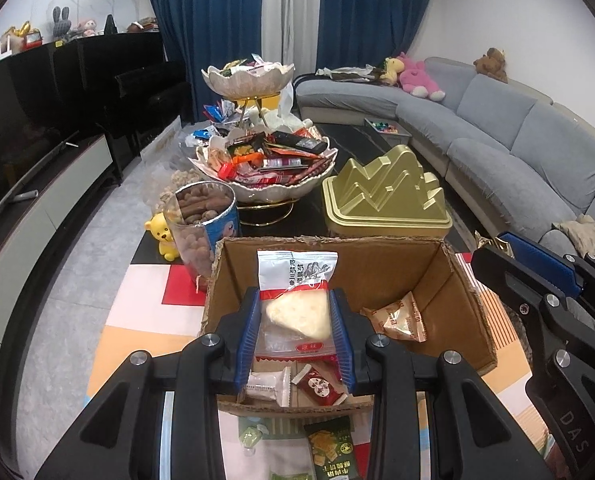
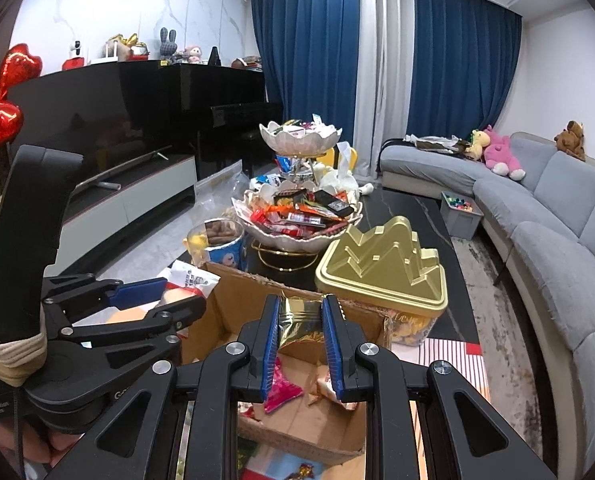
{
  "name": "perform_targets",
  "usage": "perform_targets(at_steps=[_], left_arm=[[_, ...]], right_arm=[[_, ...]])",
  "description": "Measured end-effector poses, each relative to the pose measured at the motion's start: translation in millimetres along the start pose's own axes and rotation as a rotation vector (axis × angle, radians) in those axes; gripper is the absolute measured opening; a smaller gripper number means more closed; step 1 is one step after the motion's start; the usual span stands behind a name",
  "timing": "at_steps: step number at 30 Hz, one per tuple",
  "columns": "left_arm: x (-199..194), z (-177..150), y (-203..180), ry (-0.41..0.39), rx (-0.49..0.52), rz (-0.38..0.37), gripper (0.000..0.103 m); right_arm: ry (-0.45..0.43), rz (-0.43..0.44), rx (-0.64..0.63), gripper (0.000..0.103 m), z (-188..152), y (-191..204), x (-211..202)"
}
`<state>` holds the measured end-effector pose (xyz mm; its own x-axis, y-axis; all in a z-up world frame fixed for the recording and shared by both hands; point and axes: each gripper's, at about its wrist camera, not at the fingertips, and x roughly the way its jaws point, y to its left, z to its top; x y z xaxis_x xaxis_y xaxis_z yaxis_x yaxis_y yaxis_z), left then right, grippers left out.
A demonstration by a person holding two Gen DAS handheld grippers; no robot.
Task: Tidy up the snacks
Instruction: 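Open both tools to drop the white packet and gold candy into the box, then withdraw both tools from the box toward the snacks beside it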
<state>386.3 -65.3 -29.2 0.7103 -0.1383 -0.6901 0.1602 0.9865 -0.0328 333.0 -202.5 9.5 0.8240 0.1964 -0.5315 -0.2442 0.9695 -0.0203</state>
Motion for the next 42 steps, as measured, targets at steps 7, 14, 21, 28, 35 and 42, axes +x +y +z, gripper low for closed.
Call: perform_targets(at_steps=[7,14,21,28,35,42], left_arm=[[15,-1,1,0.027,0.005,-0.007,0.035],[20,-2,3,0.041,0.005,-0.012,0.042],[12,-2,9,0.03,-0.014,0.008,0.064],[0,-3,14,0.015,-0.008,0.027,0.069],[-17,-5,24,-0.004,-0.002,0.041,0.07],[-33,-9,35,-0.018,-0.007,0.048,0.07]], right_arm=[[0.032,0.007,0.009,0.023,-3,-3,15],[0.035,0.014,0.015,0.024,-3,-5,18],[0.007,-0.022,0.037,0.068,2,-9,10],[-0.002,-0.056,0.048,0.071,7,-6,-1],[0.0,-0.082,0.053,0.071,8,4,-13],[0.011,-0.101,0.068,0.071,6,14,-24]])
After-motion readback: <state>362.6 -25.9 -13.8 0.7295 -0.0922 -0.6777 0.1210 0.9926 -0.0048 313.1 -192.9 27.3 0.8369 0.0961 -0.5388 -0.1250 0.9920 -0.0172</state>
